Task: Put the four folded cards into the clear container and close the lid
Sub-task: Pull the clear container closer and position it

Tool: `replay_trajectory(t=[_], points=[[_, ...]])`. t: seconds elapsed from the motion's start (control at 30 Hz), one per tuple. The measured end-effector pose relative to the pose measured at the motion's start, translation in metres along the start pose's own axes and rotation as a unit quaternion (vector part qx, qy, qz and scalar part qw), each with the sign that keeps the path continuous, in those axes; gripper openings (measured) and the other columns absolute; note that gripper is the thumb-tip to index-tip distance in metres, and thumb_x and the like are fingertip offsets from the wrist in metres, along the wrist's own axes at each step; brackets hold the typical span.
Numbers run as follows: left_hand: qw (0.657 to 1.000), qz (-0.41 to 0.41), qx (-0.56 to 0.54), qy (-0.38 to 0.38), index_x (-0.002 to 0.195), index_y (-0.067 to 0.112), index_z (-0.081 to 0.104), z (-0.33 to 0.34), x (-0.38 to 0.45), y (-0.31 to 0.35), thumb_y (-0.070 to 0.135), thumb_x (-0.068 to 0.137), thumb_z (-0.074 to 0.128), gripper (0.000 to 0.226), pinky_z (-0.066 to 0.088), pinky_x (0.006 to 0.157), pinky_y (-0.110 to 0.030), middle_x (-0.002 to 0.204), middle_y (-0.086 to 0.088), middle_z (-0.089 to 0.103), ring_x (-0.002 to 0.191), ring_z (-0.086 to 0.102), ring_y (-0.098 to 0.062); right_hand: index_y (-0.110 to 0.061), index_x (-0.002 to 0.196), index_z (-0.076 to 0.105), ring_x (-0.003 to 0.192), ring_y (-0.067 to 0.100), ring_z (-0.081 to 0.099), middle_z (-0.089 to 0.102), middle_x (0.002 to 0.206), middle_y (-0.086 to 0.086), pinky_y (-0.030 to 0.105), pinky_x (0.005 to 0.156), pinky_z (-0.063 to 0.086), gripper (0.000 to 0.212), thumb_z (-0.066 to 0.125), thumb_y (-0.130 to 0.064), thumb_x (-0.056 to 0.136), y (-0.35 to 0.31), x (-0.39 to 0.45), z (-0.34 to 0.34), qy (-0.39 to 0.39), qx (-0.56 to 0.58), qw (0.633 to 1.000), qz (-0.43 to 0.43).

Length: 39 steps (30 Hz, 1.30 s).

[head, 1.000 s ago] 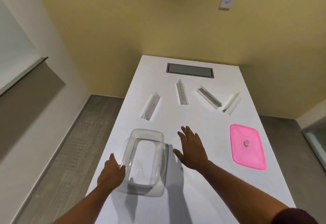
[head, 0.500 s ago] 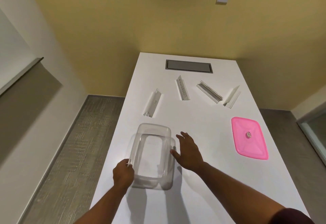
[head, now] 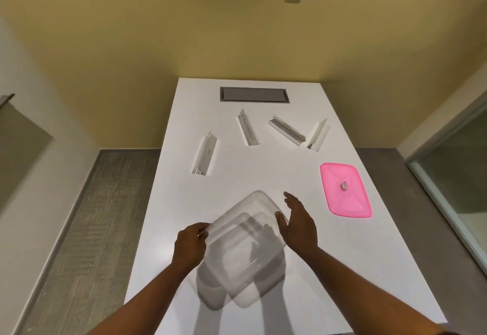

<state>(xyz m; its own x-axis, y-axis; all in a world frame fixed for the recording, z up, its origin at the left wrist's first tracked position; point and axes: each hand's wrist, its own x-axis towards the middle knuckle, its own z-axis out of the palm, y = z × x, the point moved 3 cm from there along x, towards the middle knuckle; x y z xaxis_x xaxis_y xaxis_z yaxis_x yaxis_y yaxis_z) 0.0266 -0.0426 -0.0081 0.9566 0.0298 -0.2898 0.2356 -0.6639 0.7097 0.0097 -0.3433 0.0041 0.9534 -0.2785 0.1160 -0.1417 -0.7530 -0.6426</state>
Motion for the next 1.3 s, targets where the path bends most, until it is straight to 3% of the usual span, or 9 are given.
replay_trajectory(t=[0.17,0.3,0.4,0.53,0.63,0.77,1.0,1.3], points=[[0.999,0.028,-0.001,-0.046,0.109,0.028,0.073,0.039,-0.004,0.026,0.016,0.094,0.057,0.026,0.042,0.080,-0.025,0.111,0.011,0.073,0.108,0.065,-0.012,-0.029,0.113,0.065,0.095,0.020,0.070,0.074,0.103,-0.011,0.034,0.078,0.051,0.017,0.058,-0.029,0.097,0.035,-0.014,-0.018,-0.018,-0.052,0.996,0.071],[0.999,0.004,-0.049,-0.016,0.109,0.025,0.071,0.062,-0.011,0.038,0.016,0.094,0.059,0.021,0.043,0.083,-0.025,0.111,0.007,0.073,0.108,0.065,-0.015,-0.026,0.108,0.069,0.090,0.025,0.071,0.076,0.097,-0.007,0.033,0.072,0.048,0.015,0.058,-0.027,0.099,0.065,-0.021,-0.035,-0.023,-0.065,0.992,0.107],[0.992,-0.035,-0.120,0.019,0.122,0.016,0.060,0.077,-0.017,0.047,0.018,0.093,0.063,0.029,0.047,0.086,-0.027,0.117,-0.004,0.069,0.102,0.067,-0.020,-0.022,0.109,0.072,0.093,0.026,0.070,0.077,0.099,-0.005,0.030,0.071,0.041,0.016,0.060,-0.026,0.099,0.083,-0.023,-0.044,-0.021,-0.054,0.990,0.128],[0.986,-0.105,-0.123,-0.027,0.136,0.018,0.045,0.096,-0.031,0.046,0.021,0.095,0.056,0.043,0.051,0.094,-0.038,0.130,-0.006,0.061,0.110,0.061,-0.025,-0.018,0.109,0.072,0.098,0.027,0.069,0.076,0.101,-0.002,0.030,0.075,0.040,0.017,0.060,-0.020,0.097,0.103,-0.030,-0.049,-0.035,-0.032,0.982,0.183],[0.985,-0.117,-0.117,-0.058,0.134,0.019,0.048,0.108,-0.041,0.043,0.016,0.094,0.049,0.040,0.052,0.086,-0.035,0.126,-0.004,0.063,0.108,0.060,-0.023,-0.017,0.109,0.072,0.099,0.027,0.068,0.076,0.101,-0.002,0.030,0.076,0.041,0.018,0.059,-0.021,0.097,0.117,-0.033,-0.051,-0.050,-0.015,0.977,0.208],[0.986,-0.121,-0.098,-0.066,0.126,0.020,0.054,0.119,-0.048,0.044,0.016,0.092,0.048,0.034,0.057,0.085,-0.046,0.118,-0.002,0.063,0.102,0.061,-0.022,-0.017,0.112,0.071,0.102,0.026,0.068,0.076,0.107,0.000,0.032,0.080,0.044,0.021,0.060,-0.024,0.096,0.130,-0.030,-0.054,-0.072,0.001,0.973,0.222],[0.986,-0.135,-0.048,-0.088,0.134,0.018,0.046,0.130,-0.053,0.054,0.010,0.088,0.049,0.046,0.052,0.088,-0.039,0.113,0.000,0.061,0.099,0.061,-0.025,-0.019,0.122,0.066,0.106,0.027,0.067,0.074,0.114,0.000,0.030,0.079,0.041,0.026,0.058,-0.028,0.099,0.138,-0.028,-0.058,-0.115,0.025,0.971,0.206],[0.981,-0.166,-0.009,-0.099,0.135,0.022,0.038,0.141,-0.059,0.057,0.008,0.085,0.047,0.052,0.054,0.081,-0.040,0.114,-0.003,0.059,0.091,0.061,-0.021,-0.023,0.137,0.055,0.101,0.029,0.070,0.075,0.110,0.001,0.039,0.084,0.053,0.038,0.045,-0.039,0.104,0.150,-0.033,-0.057,-0.188,0.014,0.968,0.162]])
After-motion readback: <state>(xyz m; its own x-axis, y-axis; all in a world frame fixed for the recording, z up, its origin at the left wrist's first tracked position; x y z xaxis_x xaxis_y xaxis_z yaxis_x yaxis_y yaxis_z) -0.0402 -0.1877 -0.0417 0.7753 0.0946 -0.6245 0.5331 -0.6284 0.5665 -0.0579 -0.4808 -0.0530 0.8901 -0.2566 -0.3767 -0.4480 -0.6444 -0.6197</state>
